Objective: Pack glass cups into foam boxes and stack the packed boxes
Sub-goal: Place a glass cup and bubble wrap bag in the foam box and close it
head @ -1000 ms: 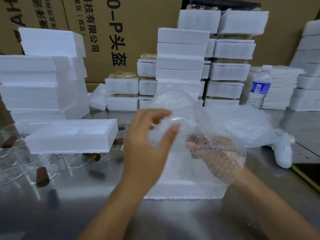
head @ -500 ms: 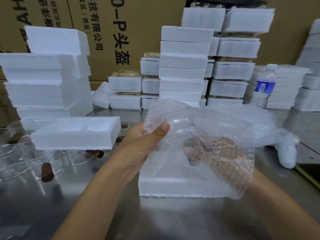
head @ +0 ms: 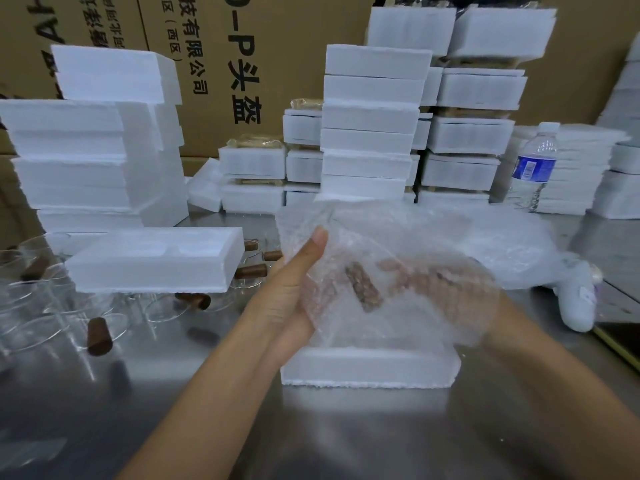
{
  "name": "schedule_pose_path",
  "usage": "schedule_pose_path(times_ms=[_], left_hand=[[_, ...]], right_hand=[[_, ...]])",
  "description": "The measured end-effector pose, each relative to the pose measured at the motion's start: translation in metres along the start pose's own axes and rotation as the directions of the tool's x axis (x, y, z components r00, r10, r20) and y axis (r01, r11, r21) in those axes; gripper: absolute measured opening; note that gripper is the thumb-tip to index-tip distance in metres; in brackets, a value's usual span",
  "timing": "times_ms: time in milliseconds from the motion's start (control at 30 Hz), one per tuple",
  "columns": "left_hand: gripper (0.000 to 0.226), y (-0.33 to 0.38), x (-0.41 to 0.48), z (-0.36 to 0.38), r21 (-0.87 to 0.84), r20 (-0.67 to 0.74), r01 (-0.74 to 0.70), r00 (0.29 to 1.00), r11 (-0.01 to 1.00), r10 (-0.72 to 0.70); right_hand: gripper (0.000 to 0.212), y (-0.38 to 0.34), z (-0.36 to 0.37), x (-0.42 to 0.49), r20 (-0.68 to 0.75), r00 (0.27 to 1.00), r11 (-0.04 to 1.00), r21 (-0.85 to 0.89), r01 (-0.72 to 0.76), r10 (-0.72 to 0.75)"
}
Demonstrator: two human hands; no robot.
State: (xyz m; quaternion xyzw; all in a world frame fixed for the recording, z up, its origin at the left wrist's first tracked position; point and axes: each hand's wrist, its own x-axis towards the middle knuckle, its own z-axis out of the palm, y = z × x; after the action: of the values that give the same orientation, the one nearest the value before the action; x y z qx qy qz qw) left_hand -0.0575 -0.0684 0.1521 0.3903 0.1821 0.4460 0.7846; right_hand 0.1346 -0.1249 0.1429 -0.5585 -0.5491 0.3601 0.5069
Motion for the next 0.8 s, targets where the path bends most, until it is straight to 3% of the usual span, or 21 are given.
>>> schedule_pose_path(times_ms=[100,167,267,333,433,500,600,800], left_hand=[[0.048,-0.001,0.004,-0.007,-0.201,-0.042,-0.056,0.998,0.978,0.049],[0.041,0.001,0.005,-0.008,-0.293,-0.05,-0.094,0.995,0.951,0.083],[0.065,0.0,0.008,-0.012,-0.397,-0.038,-0.145,0.989,0.906,0.141],[0.079,0.0,0.008,-0.013,-0.466,0.024,-0.161,0.981,0.87,0.195],[0.093,-0.004,0.009,-0.011,-0.435,0.079,-0.172,0.97,0.884,0.228],[0.091,-0.009,0.01,-0.008,-0.388,0.083,-0.179,0.97,0.904,0.228],[0.078,-0.014,0.008,-0.003,-0.315,0.075,-0.195,0.97,0.929,0.229],[0.121,-0.015,0.008,0.001,-0.118,-0.034,-0.216,0.976,0.969,0.213]], right_hand=[[0.021,-0.011,0.005,0.006,-0.273,0.955,0.967,0.19,0.169,-0.113],[0.033,-0.011,0.008,0.007,-0.382,0.922,0.923,0.332,0.195,-0.057],[0.096,-0.006,0.017,0.008,-0.285,0.958,0.875,0.468,0.122,0.018],[0.11,-0.005,0.025,0.006,-0.186,0.983,0.883,0.459,0.097,-0.011],[0.075,-0.002,0.032,0.0,-0.022,0.991,0.962,0.239,0.133,-0.131],[0.047,-0.003,0.033,-0.003,0.01,0.975,0.957,0.195,0.217,-0.223],[0.025,-0.01,0.031,-0.005,-0.105,0.955,0.928,0.226,0.296,-0.279],[0.02,-0.013,0.022,-0.003,-0.313,0.916,0.934,0.171,0.315,-0.251]])
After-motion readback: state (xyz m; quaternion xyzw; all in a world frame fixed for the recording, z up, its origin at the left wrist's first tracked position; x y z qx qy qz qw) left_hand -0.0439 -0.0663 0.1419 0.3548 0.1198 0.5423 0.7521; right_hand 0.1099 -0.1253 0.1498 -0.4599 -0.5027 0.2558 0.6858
